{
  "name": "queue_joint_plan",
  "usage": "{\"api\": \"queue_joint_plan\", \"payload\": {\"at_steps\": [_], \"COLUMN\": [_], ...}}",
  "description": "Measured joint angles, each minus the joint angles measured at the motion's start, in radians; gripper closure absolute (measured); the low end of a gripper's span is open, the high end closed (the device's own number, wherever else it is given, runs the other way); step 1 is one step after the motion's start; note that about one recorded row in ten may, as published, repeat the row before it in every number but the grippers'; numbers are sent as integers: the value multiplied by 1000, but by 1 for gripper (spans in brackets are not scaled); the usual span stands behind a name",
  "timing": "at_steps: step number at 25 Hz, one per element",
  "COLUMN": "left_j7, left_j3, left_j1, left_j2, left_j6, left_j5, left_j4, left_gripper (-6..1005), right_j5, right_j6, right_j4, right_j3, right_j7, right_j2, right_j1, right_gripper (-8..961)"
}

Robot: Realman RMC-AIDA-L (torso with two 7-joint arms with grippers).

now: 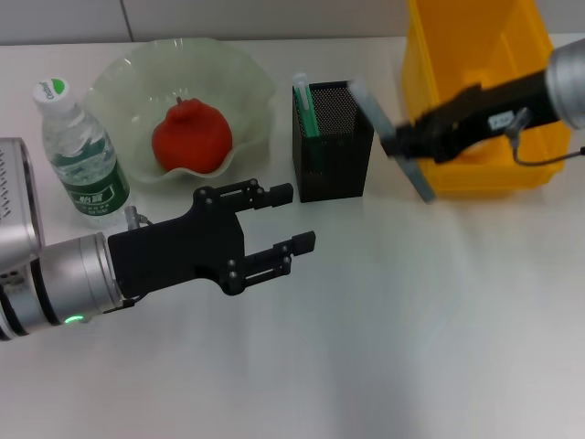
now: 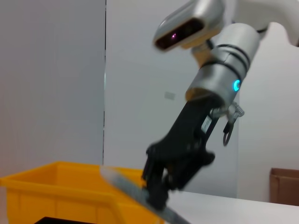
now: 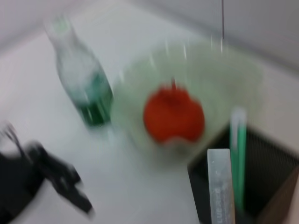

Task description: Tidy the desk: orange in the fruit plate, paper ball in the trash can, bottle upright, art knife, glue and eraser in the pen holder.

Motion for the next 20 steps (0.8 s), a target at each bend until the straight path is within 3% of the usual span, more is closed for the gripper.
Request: {"api": "queue_joint_plan", "payload": {"at_steps": [4, 8, 14, 20], "left_j7": [0, 0, 0, 0], "left_j3": [0, 0, 0, 7], "left_j1": [-14, -23, -29, -29], "left_j2": [0, 0, 0, 0], "left_j6": [-10, -16, -21, -23], "left_j5": [-3, -4, -6, -18], "left_j4": [-2, -7, -13, -16], "left_gripper": [360, 359, 358, 357], "right_j5": [254, 464, 686, 807], "right_j6": [36, 42, 36, 48], "right_j4": [48, 179, 475, 690], "right_j3": [58, 118, 215, 230], "right_j7": [-216, -448, -796, -1062], "right_j2": [0, 1, 0, -2], "right_j1": [-80, -118, -111, -77], "right_gripper": [791, 791, 791, 790]}}
